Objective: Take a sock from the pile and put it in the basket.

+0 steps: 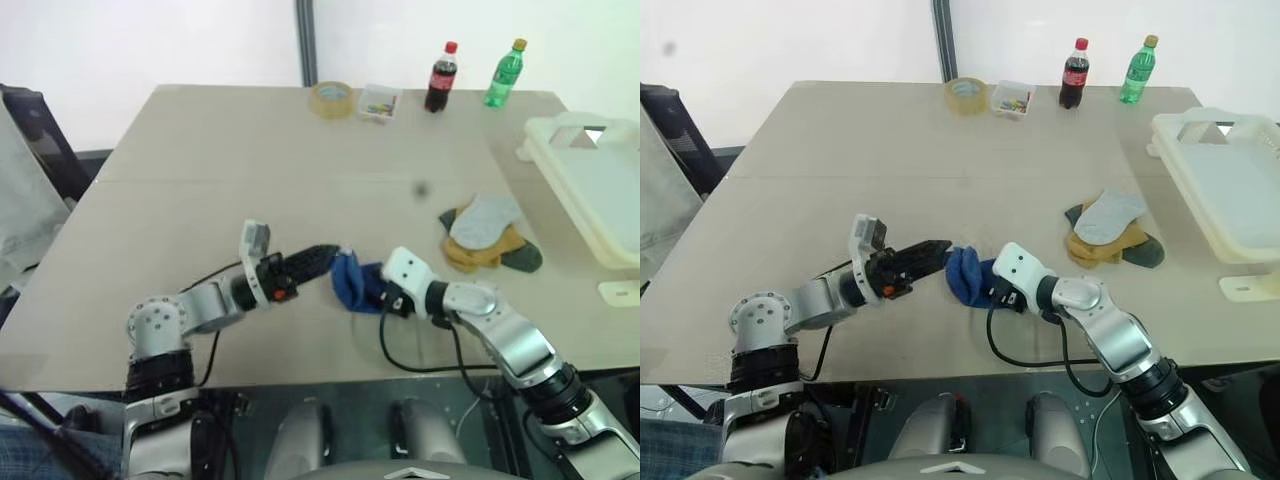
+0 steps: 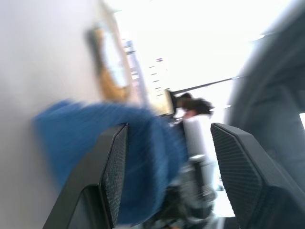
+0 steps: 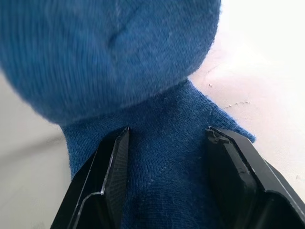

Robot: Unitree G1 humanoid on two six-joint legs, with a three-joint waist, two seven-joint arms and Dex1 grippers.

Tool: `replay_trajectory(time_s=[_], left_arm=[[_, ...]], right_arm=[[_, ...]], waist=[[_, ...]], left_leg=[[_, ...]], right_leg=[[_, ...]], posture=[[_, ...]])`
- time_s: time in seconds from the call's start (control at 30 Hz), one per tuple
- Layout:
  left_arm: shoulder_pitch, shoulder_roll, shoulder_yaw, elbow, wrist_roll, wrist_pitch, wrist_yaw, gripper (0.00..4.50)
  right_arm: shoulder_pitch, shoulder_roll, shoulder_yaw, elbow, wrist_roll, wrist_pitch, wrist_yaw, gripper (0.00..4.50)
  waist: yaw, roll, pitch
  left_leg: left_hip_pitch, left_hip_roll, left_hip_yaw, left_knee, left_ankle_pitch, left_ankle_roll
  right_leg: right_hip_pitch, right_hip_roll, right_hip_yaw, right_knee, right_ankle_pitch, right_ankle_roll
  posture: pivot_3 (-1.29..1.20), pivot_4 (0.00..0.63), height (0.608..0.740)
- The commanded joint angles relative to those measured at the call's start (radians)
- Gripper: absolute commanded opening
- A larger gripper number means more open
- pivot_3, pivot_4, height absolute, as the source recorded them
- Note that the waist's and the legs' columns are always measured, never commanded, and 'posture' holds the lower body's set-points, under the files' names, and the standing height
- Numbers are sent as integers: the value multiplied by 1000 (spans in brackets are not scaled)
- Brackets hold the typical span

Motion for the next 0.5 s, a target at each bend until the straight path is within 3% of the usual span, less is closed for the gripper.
replay_trajectory(time_s=[0.03, 0.23, 0.37, 0.5], left_arm=[[1, -16, -23, -14, -71, 15, 43, 2935], [4, -35, -72, -3, -28, -13, 53, 2935], [-14, -47, -95, 24, 13, -43, 38, 2935], [-34, -64, -113, 51, 62, -75, 9, 2935]], right_arm=[[5, -18, -9, 43, -40, 52, -19, 2585], [3, -68, -94, -111, 13, 185, -3, 2585], [18, -155, -145, -250, 64, 317, 38, 2585], [40, -218, -223, -380, 141, 442, 64, 2585]], waist=[[0, 0, 0], [6, 1, 1], [9, 1, 1], [16, 2, 2]], left_leg=[[0, 0, 0, 0, 0, 0], [-2, -1, -1, 0, 0, 0], [-16, -3, -4, 0, 0, 0], [-17, -3, -5, -2, 1, -1]], right_leg=[[0, 0, 0, 0, 0, 0], [-1, -1, -1, -1, 0, 0], [-10, -3, -4, -5, 0, 0], [-10, -2, -6, -7, 0, 0]], posture=[[0, 150, 740], [0, 150, 740], [0, 150, 740], [0, 150, 740]])
